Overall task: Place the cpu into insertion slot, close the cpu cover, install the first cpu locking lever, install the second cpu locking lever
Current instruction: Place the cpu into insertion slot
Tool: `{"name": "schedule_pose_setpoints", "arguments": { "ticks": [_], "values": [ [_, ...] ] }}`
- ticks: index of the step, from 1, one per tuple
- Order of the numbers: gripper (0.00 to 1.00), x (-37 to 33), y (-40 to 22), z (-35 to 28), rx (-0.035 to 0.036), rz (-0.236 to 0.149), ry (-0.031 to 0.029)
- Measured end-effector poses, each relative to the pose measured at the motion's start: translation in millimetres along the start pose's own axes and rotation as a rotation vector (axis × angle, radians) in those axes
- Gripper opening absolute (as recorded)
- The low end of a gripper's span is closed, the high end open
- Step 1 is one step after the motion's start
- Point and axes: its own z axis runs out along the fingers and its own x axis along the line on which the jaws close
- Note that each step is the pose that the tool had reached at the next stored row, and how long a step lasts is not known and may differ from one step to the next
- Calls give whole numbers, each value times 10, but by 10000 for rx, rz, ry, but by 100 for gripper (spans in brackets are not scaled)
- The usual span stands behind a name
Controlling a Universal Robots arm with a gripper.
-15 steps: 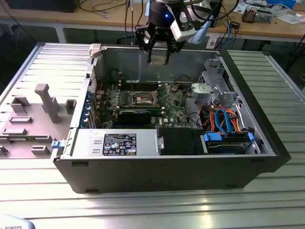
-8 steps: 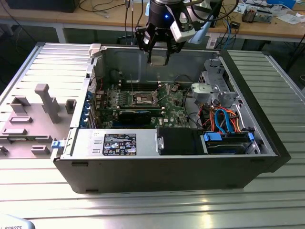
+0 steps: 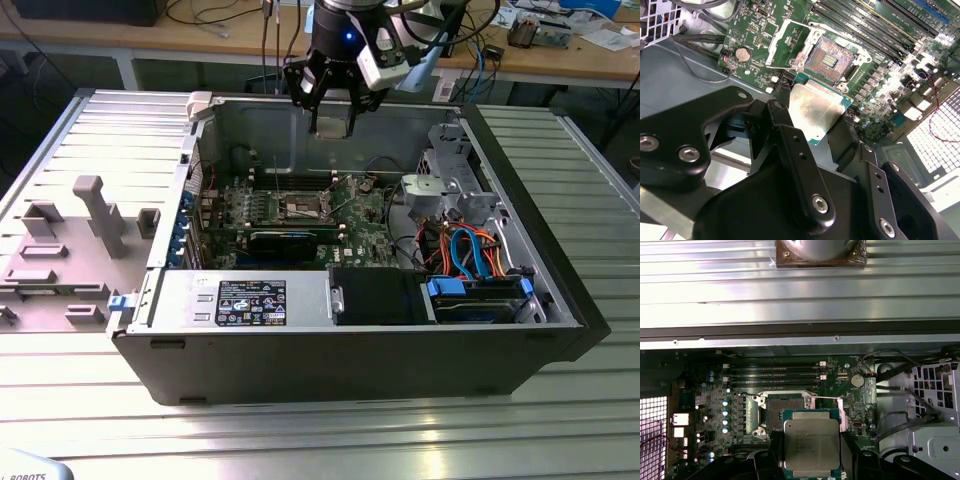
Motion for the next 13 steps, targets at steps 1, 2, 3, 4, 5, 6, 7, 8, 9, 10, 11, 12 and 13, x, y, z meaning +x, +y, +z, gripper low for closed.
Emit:
{"name": "schedule_pose_setpoints", "arguments": {
  "ticks": [1,2,3,4,5,6,7,8,9,10,11,12,13],
  "values": [
    [54,0,0,1,-1,-1,0],
    [54,0,0,3,0,0,0],
    [54,0,0,4,0,0,0],
    [54,0,-1,6,0,0,0],
    [54,0,-1,7,-1,0,-1],
    [54,0,-1,15,-1,0,0],
    [54,0,-2,24,-1,0,0],
    [54,0,-2,24,0,0,0],
    [54,0,-2,26,0,0,0],
    [54,0,-2,28,0,0,0],
    [54,0,-3,30,0,0,0],
    [54,0,-3,32,-1,0,-1],
    [54,0,-3,33,-1,0,0]
  ]
}}
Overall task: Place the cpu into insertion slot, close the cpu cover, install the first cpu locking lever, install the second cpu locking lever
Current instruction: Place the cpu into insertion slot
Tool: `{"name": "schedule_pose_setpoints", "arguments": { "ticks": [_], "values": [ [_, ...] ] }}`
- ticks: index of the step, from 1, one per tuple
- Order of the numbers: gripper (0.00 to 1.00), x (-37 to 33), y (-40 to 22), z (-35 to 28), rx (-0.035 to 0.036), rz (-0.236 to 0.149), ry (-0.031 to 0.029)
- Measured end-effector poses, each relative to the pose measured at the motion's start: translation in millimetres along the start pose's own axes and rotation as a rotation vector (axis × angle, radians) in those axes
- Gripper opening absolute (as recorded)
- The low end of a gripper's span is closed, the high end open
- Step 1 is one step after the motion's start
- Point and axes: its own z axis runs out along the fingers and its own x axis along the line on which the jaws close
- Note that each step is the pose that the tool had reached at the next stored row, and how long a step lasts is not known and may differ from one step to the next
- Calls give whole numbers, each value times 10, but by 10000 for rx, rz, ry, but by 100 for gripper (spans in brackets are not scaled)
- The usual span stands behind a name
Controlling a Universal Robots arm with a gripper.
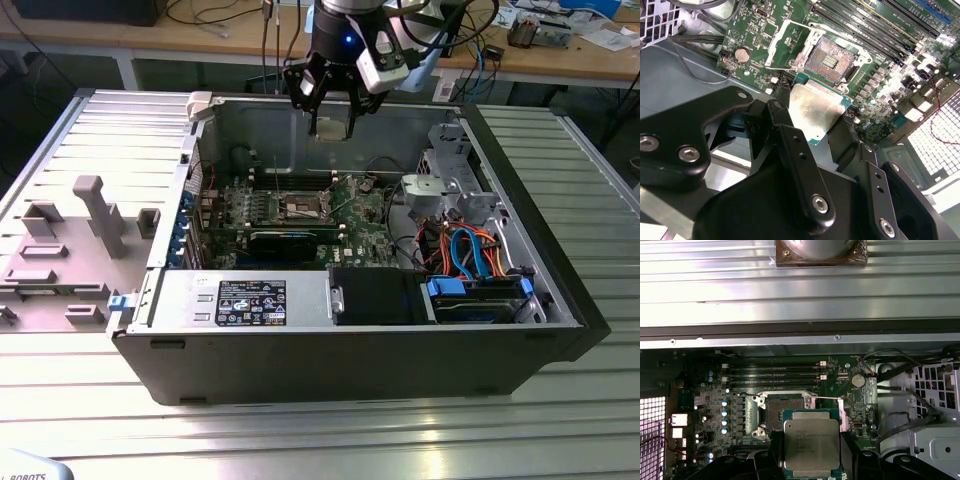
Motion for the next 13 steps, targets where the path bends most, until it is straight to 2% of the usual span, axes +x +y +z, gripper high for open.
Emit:
{"name": "schedule_pose_setpoints", "arguments": {
  "ticks": [13],
  "values": [
    [54,0,-2,19,0,0,0]
  ]
}}
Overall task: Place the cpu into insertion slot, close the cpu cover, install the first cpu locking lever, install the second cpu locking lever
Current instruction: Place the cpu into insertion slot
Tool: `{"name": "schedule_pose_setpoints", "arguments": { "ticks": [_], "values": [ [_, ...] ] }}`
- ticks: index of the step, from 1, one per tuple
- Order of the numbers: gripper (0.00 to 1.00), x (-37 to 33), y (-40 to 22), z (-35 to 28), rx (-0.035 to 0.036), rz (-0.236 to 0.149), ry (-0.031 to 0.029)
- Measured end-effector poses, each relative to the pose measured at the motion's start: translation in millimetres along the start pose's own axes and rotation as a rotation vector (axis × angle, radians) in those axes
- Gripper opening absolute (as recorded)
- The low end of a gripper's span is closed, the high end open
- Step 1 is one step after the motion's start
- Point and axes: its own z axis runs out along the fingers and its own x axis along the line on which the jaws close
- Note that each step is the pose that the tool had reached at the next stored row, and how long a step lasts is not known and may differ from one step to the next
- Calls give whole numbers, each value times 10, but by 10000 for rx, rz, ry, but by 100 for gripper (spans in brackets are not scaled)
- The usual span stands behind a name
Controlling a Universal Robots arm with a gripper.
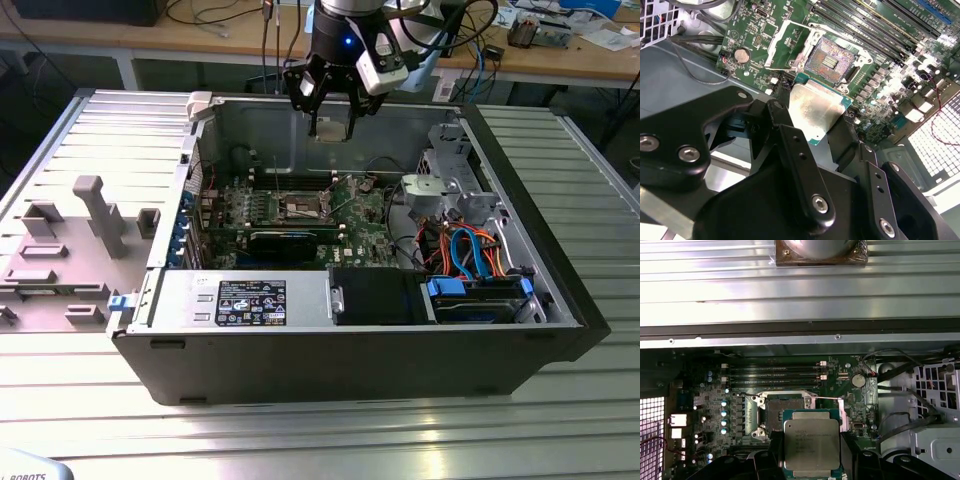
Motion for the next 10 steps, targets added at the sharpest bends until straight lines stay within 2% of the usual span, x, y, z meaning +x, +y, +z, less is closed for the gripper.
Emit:
{"name": "schedule_pose_setpoints", "arguments": {
  "ticks": [10],
  "values": [
    [54,0,-1,14,1,0,0]
  ]
}}
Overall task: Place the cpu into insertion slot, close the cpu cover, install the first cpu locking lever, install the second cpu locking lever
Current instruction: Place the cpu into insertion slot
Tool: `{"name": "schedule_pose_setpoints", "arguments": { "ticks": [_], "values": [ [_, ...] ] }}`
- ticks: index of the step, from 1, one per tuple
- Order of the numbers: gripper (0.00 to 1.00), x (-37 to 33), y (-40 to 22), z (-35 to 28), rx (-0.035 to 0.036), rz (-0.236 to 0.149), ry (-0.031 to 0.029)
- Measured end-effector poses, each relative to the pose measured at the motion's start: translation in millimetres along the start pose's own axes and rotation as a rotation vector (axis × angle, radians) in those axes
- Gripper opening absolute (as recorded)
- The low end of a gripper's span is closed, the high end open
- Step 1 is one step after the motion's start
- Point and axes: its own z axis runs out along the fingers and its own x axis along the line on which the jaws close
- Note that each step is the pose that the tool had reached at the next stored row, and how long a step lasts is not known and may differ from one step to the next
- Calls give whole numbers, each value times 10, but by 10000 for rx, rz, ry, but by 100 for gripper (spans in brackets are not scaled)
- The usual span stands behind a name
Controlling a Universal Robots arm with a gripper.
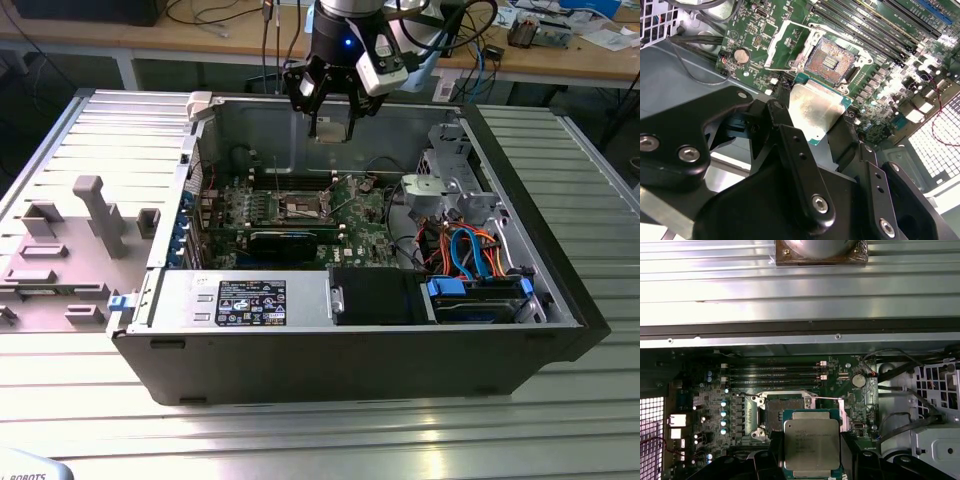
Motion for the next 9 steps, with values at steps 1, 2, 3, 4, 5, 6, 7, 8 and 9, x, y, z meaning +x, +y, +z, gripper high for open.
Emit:
{"name": "schedule_pose_setpoints", "arguments": {
  "ticks": [1,2,3,4,5,6,7,8,9],
  "values": [
    [54,0,0,2,0,0,0],
    [54,0,0,4,-1,0,0],
    [54,0,-3,31,0,0,0],
    [54,0,-5,51,0,0,0],
    [54,0,-5,52,0,0,0],
    [54,0,-5,53,0,0,0],
    [54,0,-5,55,-1,0,-1],
    [54,0,-5,56,-1,0,0],
    [54,0,-5,57,0,0,0]
  ]
}}
